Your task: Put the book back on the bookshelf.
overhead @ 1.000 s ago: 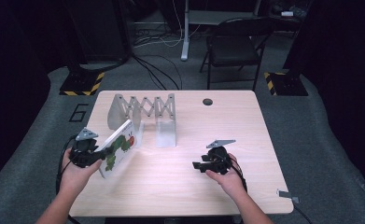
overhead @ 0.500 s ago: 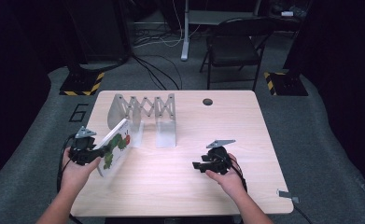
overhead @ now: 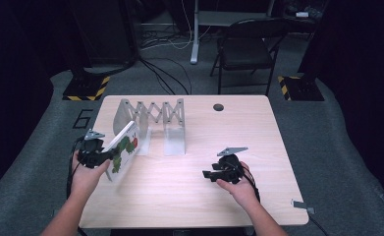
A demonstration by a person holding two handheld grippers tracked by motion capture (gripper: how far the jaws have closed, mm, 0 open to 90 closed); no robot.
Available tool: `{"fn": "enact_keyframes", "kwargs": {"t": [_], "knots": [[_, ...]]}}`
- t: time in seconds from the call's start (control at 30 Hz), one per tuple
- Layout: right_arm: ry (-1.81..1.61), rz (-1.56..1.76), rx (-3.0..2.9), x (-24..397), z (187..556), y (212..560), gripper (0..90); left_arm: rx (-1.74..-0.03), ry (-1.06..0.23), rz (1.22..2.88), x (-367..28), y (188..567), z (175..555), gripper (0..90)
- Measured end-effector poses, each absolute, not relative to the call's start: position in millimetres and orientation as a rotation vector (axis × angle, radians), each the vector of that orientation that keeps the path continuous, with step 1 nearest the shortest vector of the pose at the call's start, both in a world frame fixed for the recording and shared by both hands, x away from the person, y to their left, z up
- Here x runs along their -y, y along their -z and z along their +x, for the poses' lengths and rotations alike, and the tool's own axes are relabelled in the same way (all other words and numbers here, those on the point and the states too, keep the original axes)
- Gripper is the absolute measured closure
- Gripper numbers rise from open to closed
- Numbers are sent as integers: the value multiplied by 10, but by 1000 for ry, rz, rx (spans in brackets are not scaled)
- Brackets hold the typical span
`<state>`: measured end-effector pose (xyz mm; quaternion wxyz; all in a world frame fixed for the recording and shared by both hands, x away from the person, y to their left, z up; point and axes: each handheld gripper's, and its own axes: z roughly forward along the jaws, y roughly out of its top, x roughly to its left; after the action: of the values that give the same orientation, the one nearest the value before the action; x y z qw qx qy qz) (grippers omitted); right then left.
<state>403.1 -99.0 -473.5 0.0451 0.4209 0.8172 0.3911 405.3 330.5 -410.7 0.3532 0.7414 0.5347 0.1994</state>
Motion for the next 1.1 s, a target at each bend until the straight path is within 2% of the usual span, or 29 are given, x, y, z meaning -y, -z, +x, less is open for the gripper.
{"fn": "enact_keyframes", "kwargs": {"t": [1.1], "knots": [[-1217, 1267, -2487, 1037, 4037, 4722, 455, -1453, -579, 1889, -3146, 4147, 4411, 757]]}}
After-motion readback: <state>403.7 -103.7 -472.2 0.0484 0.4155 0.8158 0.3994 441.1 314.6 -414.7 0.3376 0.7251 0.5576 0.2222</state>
